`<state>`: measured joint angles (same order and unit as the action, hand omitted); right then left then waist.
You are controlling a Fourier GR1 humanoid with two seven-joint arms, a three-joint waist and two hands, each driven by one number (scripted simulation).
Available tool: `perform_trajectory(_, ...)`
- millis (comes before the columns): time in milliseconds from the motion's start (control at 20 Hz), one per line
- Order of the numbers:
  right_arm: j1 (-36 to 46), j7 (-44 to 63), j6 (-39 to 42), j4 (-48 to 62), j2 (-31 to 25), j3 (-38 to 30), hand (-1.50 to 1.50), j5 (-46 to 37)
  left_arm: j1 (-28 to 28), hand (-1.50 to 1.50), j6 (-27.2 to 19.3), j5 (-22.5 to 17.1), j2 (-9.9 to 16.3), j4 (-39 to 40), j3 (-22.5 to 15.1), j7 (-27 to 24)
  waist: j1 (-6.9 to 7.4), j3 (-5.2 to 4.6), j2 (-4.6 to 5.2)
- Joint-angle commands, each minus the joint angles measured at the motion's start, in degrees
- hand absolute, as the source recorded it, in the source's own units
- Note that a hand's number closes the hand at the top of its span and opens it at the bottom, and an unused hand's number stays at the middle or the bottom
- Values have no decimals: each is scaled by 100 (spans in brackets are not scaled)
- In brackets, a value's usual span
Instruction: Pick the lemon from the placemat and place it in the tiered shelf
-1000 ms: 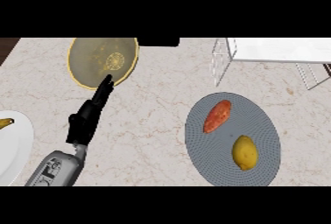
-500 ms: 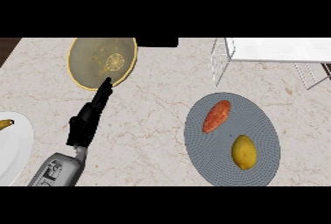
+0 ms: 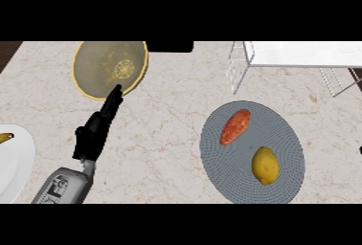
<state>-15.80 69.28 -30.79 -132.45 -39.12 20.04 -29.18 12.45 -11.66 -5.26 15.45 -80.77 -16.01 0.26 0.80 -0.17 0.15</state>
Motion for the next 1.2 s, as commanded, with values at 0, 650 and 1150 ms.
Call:
perform_trajectory(0,481,1576,434,-254,394,173,-150,-641,78,0,-75,101,-44,-90,60,143,-34,2,-10)
perform_trajectory(650,905,1398,1072,654,1734,371,-150,-1505,-120,0,108,210,-68,-103,183,-9,-61,8,-10)
perform_trajectory(1150,721,1112,1595,988,2254,214,-150,-1547,105,0,334,116,64,-106,497,254,-89,11,-13)
